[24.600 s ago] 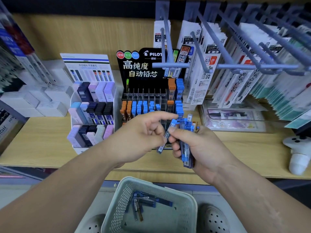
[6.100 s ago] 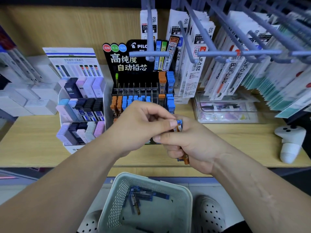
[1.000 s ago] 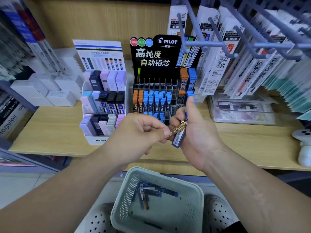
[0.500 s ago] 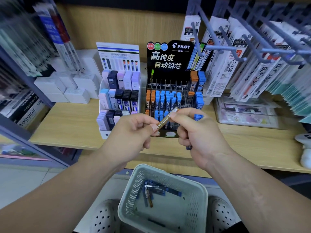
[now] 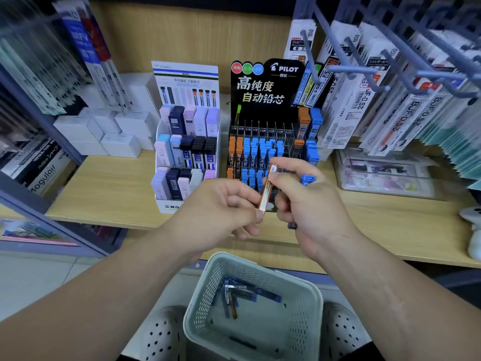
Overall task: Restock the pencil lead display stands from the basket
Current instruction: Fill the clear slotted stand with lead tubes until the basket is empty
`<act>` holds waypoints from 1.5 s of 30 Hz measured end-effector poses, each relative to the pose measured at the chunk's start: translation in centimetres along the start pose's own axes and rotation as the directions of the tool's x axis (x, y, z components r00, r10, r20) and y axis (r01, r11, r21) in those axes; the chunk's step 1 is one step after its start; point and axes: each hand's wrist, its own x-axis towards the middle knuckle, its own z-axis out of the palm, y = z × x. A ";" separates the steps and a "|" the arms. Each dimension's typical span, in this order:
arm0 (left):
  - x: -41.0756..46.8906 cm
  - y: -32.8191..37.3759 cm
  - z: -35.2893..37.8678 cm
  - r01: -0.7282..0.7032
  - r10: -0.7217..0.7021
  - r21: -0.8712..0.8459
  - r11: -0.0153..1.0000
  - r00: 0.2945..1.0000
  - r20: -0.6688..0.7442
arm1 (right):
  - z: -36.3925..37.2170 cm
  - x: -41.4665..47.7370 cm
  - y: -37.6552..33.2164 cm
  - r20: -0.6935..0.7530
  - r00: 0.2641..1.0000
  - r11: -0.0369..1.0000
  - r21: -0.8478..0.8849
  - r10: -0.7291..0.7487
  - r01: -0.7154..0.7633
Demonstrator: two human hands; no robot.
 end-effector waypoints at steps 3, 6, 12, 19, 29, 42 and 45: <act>0.3 0.1 0.0 0.023 -0.025 -0.050 0.998 0.999 -0.048 | -0.2 0.3 0.0 -0.046 0.999 1.000 0.026 0.008 -0.007; 0.8 0.2 -0.6 0.020 -0.042 -0.152 0.988 0.988 -0.146 | -0.4 0.6 0.1 -0.060 0.998 0.999 0.021 0.036 -0.035; 1.9 1.0 -2.2 -0.113 0.015 -0.249 0.962 0.931 -0.365 | -0.8 0.7 0.4 0.061 0.996 0.982 -0.182 0.062 -0.050; 3.0 2.5 -5.5 -0.226 0.318 0.267 0.937 0.866 -0.384 | -2.1 2.4 0.0 0.016 0.995 0.987 -0.132 0.099 -0.096; 5.6 1.0 -3.8 -0.286 0.539 0.787 0.546 0.840 -0.068 | -4.0 3.5 0.4 -0.009 0.993 0.982 -0.143 0.121 -0.121; 8.5 -0.8 -3.5 -0.220 0.549 0.866 0.449 0.833 -0.073 | -5.3 3.6 -0.6 -0.015 0.960 0.953 0.122 0.280 -0.276; 8.7 -0.8 -3.2 -0.198 0.539 0.899 0.391 0.841 -0.049 | -5.5 3.6 -0.7 -0.025 0.967 0.957 0.152 0.253 -0.246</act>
